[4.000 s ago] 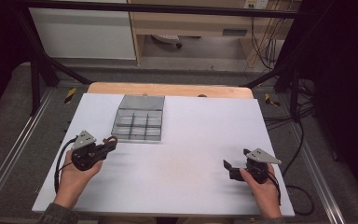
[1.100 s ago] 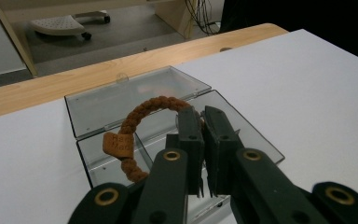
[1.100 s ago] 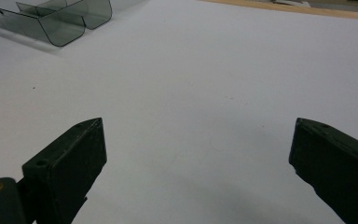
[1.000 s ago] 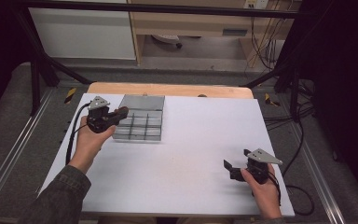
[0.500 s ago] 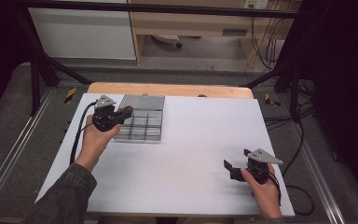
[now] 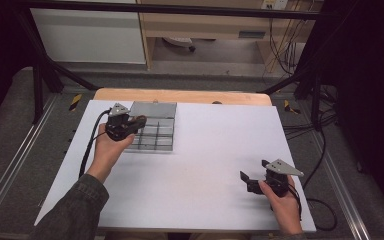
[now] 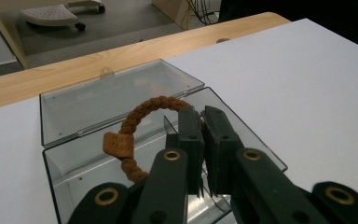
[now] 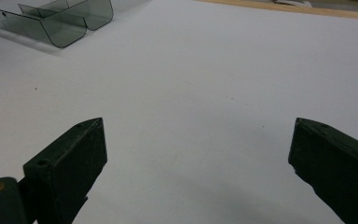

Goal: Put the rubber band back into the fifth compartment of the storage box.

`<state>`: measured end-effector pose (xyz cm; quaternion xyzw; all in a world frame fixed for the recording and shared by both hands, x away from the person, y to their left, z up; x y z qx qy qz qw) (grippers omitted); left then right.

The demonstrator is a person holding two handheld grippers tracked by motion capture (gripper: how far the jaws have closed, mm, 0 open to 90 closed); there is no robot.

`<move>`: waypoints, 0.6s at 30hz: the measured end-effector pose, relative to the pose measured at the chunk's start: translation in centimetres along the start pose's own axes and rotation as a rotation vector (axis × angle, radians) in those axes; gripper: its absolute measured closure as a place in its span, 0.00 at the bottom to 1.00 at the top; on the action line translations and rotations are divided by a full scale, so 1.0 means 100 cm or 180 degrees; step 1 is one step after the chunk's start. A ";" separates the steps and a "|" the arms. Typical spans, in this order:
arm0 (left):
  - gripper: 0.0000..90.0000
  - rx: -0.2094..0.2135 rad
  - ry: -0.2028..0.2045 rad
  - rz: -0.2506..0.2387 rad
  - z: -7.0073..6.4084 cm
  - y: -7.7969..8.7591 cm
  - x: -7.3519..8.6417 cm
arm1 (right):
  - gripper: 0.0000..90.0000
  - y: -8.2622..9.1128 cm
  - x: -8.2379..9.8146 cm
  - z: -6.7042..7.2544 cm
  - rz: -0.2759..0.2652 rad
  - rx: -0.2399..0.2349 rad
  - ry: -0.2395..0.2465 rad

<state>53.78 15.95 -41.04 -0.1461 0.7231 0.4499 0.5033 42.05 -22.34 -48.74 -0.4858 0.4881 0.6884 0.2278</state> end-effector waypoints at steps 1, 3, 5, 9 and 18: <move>0.95 0.0007 0.0003 0.0009 -0.001 -0.002 0.001 | 0.05 0.000 0.000 0.000 0.0002 0.0000 0.0000; 0.95 0.0010 -0.0007 0.0027 -0.003 -0.005 0.002 | 0.05 0.000 0.000 0.000 0.0002 -0.0003 0.0000; 0.95 0.0023 -0.0002 0.0038 -0.005 -0.009 0.003 | 0.05 0.000 0.000 0.000 -0.0003 -0.0004 0.0002; 0.95 0.0024 -0.0020 0.0058 -0.007 -0.014 0.005 | 0.05 0.000 0.000 0.000 -0.0006 -0.0001 0.0005; 0.95 -0.0018 -0.0045 0.0151 -0.007 -0.023 0.012 | 0.05 0.001 0.000 -0.001 -0.0006 -0.0001 0.0003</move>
Point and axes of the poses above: each handheld gripper's, and its own axes: y roughly backward along the jaws, x roughly out of its underside, z roughly to its left, the point moved 9 cm from there along -y, roughly forward along the jaws, and after that the axes turned 2 degrees about x, right-handed, at the moved point
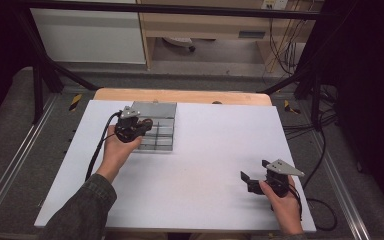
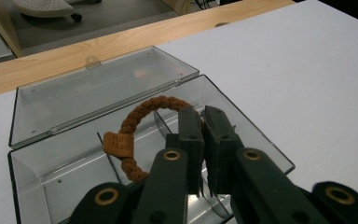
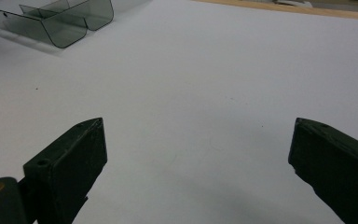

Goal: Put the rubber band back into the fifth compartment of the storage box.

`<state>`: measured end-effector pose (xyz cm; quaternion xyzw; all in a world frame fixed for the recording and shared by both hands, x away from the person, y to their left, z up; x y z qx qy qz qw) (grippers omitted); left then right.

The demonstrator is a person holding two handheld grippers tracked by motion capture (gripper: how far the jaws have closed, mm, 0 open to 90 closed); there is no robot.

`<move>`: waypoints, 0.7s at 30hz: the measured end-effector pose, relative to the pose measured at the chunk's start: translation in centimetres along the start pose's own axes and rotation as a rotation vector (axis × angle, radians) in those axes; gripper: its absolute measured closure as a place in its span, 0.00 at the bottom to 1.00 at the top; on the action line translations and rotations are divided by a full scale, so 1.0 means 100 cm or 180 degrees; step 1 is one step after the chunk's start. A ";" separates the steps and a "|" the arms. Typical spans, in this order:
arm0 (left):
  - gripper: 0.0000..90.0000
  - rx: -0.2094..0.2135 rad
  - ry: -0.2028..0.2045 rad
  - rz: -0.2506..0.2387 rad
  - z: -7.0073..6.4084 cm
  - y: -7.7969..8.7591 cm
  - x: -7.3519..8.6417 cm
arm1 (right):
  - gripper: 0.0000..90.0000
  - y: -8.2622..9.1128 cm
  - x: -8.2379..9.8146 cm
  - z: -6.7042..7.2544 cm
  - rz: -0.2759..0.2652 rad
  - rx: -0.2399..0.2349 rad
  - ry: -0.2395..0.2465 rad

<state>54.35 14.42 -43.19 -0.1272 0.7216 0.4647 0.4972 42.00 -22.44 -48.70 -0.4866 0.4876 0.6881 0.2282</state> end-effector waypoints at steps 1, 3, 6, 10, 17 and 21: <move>0.95 0.0002 0.0005 0.0007 0.000 -0.001 0.001 | 0.05 0.000 0.000 0.000 0.0001 0.0000 -0.0001; 0.95 0.0002 0.0026 0.0017 0.001 -0.003 0.003 | 0.05 0.000 0.000 0.000 -0.0005 0.0000 -0.0012; 0.95 -0.0018 0.0026 0.0046 0.002 -0.006 0.006 | 0.05 0.000 0.000 0.000 -0.0006 -0.0001 -0.0012; 0.95 -0.0029 0.0031 0.0041 0.003 -0.007 0.005 | 0.05 0.000 0.000 0.000 -0.0004 -0.0001 -0.0002; 0.95 -0.0058 0.0101 0.0051 0.007 -0.012 0.007 | 0.05 0.000 0.001 0.000 0.0008 -0.0008 -0.0006; 0.95 -0.0052 0.0108 0.0076 0.006 -0.014 0.009 | 0.05 0.000 0.001 0.000 0.0009 -0.0005 -0.0005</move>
Point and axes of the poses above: each handheld gripper's, and its own axes: y roughly backward along the jaws, x roughly out of its underside, z roughly to its left, the point moved 9 cm from there along -y, roughly forward along the jaws, and after that the axes turned 2 degrees about x, right-handed, at the moved point
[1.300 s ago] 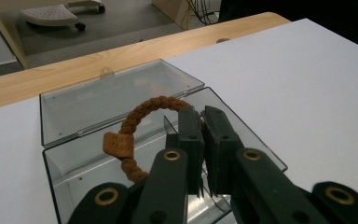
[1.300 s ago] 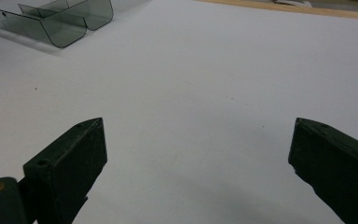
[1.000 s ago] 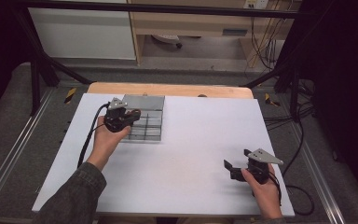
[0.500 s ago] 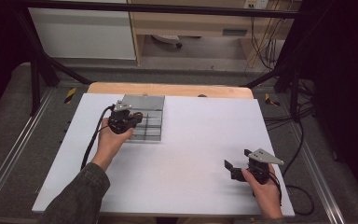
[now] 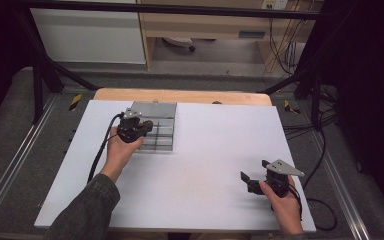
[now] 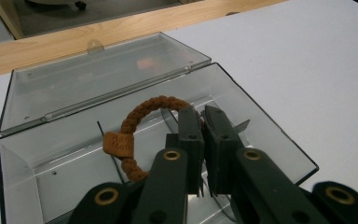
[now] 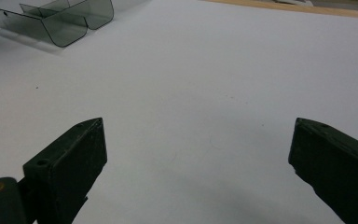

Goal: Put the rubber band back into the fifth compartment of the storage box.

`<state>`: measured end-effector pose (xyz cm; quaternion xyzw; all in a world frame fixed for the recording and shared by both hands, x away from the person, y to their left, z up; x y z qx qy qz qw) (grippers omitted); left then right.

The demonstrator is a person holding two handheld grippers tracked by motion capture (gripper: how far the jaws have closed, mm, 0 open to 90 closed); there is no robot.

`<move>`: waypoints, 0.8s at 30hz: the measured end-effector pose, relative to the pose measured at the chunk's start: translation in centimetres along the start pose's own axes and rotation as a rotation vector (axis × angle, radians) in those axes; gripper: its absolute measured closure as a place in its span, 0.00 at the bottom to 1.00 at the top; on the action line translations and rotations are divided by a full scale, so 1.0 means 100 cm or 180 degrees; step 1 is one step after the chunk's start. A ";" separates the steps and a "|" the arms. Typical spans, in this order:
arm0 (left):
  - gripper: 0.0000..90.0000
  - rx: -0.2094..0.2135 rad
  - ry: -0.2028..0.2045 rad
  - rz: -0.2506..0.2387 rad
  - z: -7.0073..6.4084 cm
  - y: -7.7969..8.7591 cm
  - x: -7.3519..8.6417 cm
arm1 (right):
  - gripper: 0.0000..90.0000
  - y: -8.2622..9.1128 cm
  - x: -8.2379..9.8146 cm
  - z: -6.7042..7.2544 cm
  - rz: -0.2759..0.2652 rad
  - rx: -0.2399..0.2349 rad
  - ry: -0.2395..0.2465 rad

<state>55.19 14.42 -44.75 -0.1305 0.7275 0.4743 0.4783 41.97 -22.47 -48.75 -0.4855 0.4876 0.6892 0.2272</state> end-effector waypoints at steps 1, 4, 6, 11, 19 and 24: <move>0.95 0.0004 -0.0002 0.0008 0.000 0.000 0.000 | 0.05 0.000 0.000 0.000 -0.0006 0.0003 -0.0003; 0.95 0.0000 0.0011 0.0008 0.000 -0.001 0.001 | 0.05 0.000 0.000 0.000 -0.0013 0.0005 -0.0011; 0.95 -0.0007 0.0014 0.0008 0.000 -0.001 0.001 | 0.05 0.000 0.000 0.000 -0.0008 0.0005 -0.0003; 0.95 -0.0026 0.0040 0.0005 0.003 -0.002 0.001 | 0.05 0.000 -0.001 -0.001 -0.0015 0.0013 -0.0011; 0.95 -0.0007 0.0080 0.0031 0.004 -0.004 0.004 | 0.05 0.001 0.000 -0.001 -0.0008 0.0008 -0.0017; 0.95 -0.0018 0.0152 -0.0006 0.006 -0.004 0.006 | 0.05 0.000 0.000 -0.001 -0.0008 0.0003 -0.0019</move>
Point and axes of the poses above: each handheld gripper's, and its own axes: y roughly backward along the jaws, x roughly out of its underside, z roughly to its left, the point moved 9 cm from there along -y, roughly forward along the jaws, and after that the axes turned 2 degrees about x, right-handed, at the moved point
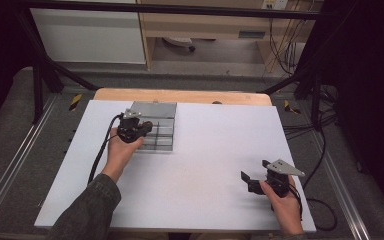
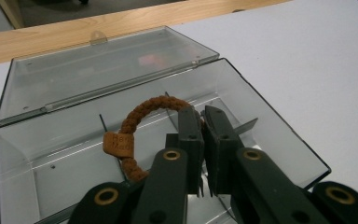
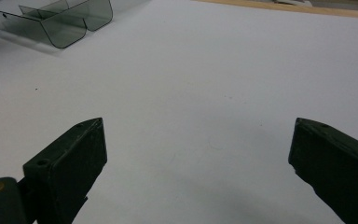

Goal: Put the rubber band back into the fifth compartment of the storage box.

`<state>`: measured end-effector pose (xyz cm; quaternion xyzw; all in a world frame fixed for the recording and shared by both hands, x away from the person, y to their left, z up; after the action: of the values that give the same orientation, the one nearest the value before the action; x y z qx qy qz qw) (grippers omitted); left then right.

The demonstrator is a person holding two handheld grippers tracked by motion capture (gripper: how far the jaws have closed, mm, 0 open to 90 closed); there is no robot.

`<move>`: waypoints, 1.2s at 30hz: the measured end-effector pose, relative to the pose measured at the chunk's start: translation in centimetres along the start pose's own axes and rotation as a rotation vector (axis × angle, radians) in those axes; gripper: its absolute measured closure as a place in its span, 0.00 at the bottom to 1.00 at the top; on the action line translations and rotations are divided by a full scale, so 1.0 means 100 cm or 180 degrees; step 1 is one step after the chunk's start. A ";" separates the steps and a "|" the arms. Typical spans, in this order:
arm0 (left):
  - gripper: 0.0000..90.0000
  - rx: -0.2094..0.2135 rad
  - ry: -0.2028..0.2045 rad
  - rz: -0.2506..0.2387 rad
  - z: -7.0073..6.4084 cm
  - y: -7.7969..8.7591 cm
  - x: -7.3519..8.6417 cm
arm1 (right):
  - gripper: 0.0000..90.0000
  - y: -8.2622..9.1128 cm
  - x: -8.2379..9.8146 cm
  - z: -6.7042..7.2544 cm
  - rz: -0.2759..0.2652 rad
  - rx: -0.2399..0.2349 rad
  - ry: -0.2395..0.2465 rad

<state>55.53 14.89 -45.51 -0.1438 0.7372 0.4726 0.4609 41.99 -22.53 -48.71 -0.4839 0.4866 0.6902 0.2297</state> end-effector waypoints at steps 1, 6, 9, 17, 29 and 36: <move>0.95 0.0009 0.0015 0.0009 0.000 0.000 0.001 | 0.05 0.000 0.000 0.000 0.0002 0.0001 0.0006; 0.95 0.0032 0.0010 0.0057 -0.001 -0.001 0.008 | 0.05 0.000 0.000 0.000 -0.0002 -0.0002 -0.0003; 0.95 0.0047 0.0010 0.0060 -0.002 0.000 0.009 | 0.05 0.000 0.000 0.000 0.0005 0.0003 0.0008; 0.95 0.0080 0.0003 0.0066 -0.009 0.001 0.010 | 0.05 0.000 -0.001 0.000 -0.0013 0.0007 0.0008; 0.95 0.0093 0.0090 0.0101 -0.013 0.000 0.020 | 0.05 0.001 -0.001 0.000 -0.0013 0.0011 0.0004; 0.95 0.0113 0.0106 0.0146 -0.014 -0.001 0.022 | 0.05 0.000 0.000 0.000 0.0000 0.0000 -0.0004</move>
<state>53.64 14.13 -47.21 -0.1265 0.7561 0.4675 0.4401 41.96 -22.49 -48.68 -0.4834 0.4864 0.6905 0.2300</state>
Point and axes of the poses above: each handheld gripper's, and its own axes: y roughly backward along the jaws, x roughly out of its underside, z roughly to its left, the point moved 9 cm from there along -y, roughly forward along the jaws, and after that the axes turned 2 degrees about x, right-handed, at the moved point
